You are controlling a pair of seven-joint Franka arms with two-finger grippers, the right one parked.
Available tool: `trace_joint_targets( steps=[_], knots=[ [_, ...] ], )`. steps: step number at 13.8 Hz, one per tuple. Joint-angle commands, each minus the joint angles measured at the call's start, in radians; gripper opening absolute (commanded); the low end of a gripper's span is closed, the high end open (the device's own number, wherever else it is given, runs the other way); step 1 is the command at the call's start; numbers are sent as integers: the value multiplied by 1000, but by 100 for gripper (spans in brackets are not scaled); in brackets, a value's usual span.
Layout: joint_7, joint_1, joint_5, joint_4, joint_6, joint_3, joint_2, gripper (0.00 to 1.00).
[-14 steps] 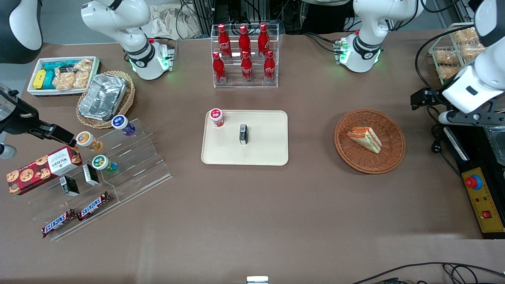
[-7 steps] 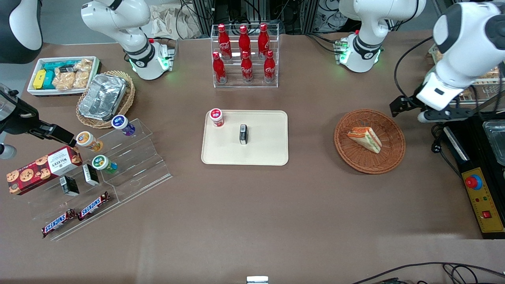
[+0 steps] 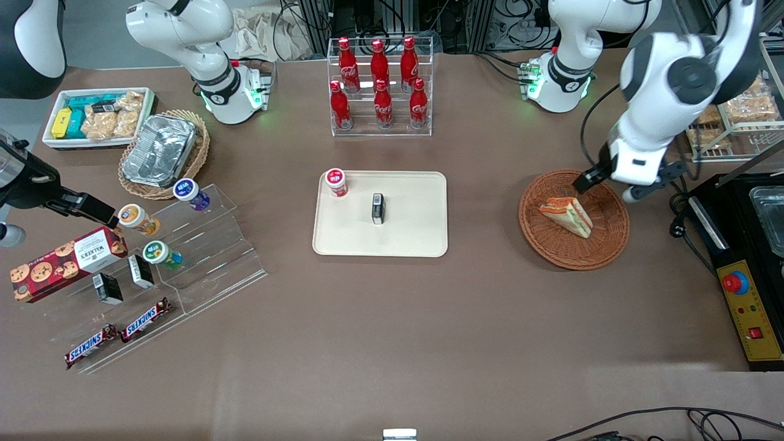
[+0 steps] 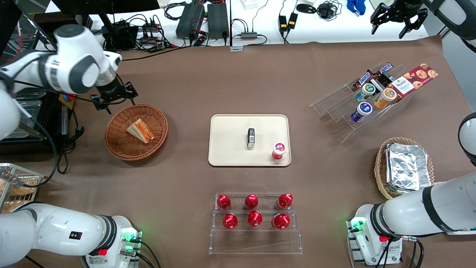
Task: Place sandwich from basket to tray
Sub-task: 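Lower the open left gripper around the wrapped sandwich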
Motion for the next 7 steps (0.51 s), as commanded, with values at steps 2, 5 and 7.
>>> trace_joint_targets(
  steps=[2, 5, 7],
  knots=[
    [-107, -4, 24, 7, 61, -2, 85, 99],
    [-201, -1, 28, -24, 190, 0, 171, 99],
    [-253, -4, 30, -71, 267, 0, 191, 99]
  ],
)
